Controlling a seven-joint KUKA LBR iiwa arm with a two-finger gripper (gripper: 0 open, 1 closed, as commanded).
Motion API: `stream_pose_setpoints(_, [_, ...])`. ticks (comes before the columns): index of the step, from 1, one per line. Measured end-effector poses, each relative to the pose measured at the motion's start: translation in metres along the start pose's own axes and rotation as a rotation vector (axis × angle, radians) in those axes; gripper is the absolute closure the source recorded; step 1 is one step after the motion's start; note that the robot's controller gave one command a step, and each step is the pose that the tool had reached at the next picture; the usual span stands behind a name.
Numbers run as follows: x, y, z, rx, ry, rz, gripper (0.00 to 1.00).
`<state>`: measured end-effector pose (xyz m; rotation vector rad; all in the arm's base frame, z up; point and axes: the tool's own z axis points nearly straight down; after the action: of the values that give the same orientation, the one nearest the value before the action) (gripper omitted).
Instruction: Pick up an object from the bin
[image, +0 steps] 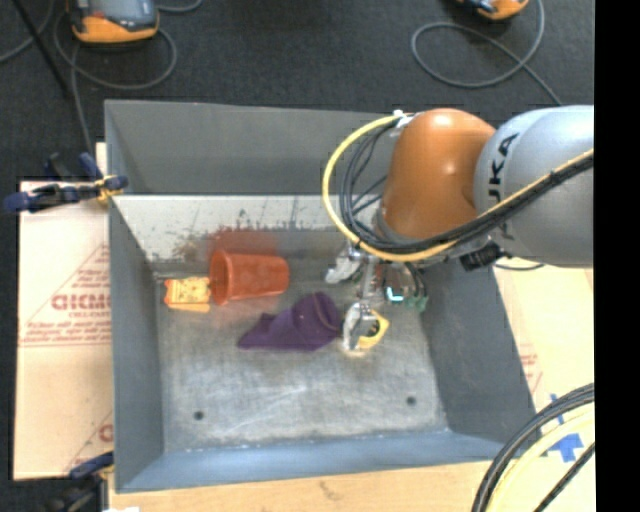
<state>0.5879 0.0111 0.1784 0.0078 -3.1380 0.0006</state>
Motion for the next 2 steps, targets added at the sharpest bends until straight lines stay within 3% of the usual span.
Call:
stream_pose_setpoints(1, [-0.002,0.000,-0.005,0.000,-0.008,0.000,0.00])
stream_pose_setpoints(2, [-0.050,0.015,0.096,-0.002,-0.032,0.037,1.00])
